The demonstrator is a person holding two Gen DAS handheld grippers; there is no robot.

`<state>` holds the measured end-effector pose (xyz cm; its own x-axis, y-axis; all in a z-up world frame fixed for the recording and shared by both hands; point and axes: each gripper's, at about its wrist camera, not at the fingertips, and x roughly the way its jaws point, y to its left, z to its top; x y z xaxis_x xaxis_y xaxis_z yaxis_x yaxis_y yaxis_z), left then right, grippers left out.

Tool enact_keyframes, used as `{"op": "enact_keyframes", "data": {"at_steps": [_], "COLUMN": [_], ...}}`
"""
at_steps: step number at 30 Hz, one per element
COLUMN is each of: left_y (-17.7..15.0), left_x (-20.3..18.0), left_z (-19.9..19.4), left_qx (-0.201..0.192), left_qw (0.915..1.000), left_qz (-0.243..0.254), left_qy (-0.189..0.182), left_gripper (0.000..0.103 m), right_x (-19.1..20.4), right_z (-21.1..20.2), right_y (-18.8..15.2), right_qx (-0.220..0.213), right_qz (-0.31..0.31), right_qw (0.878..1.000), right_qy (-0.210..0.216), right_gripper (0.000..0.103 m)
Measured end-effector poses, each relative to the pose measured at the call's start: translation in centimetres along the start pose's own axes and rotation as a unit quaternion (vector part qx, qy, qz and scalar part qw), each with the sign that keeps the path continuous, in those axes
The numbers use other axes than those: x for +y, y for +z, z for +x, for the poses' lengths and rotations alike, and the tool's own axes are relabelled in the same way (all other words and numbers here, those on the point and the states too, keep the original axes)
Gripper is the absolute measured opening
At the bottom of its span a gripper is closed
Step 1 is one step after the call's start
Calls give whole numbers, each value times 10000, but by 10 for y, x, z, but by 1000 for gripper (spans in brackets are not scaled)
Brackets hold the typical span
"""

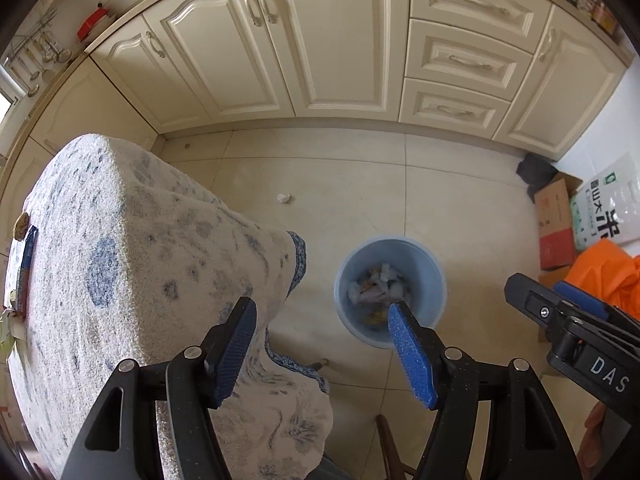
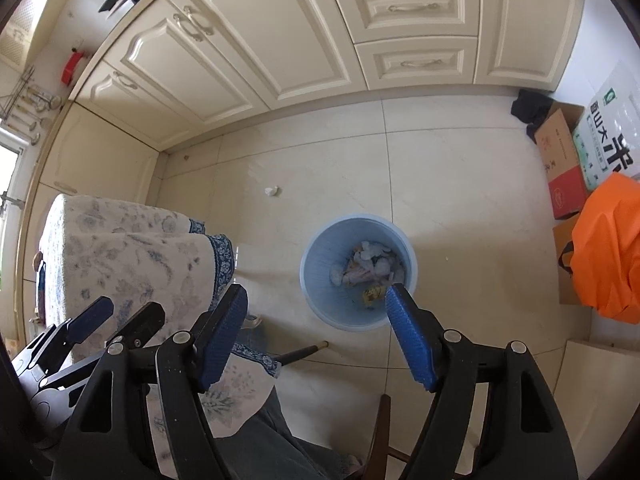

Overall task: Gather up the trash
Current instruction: 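Open the left gripper over the bin while the right gripper opens, dropping the yellow packet, then move both open grippers back over the table of trash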

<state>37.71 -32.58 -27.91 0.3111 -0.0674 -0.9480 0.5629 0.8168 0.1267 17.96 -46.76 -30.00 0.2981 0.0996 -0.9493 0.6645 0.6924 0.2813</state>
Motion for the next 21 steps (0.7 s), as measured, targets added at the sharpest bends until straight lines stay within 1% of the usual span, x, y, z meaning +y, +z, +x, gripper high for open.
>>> {"op": "enact_keyframes", "data": {"at_steps": [5, 7, 13, 21], "left_y": [-1, 0, 2, 3], "left_x": [0, 0, 0, 4], "left_z": [6, 8, 12, 4], "left_qx": [124, 177, 227, 164], "left_qw": [9999, 9997, 9996, 9998], "left_qz": [78, 98, 113, 53], "left_qy": [-33, -112, -90, -122], "left_gripper": [64, 64, 65, 64], "right_x": [-6, -8, -12, -4], "right_z": [1, 1, 4, 0], "right_y": [-3, -5, -9, -17], "right_qx": [48, 55, 122, 108], "right_qz": [45, 63, 114, 40], "right_qw": [9999, 9999, 9997, 9996], "right_qy": [-103, -118, -191, -270], "right_gripper": [73, 73, 73, 73]}}
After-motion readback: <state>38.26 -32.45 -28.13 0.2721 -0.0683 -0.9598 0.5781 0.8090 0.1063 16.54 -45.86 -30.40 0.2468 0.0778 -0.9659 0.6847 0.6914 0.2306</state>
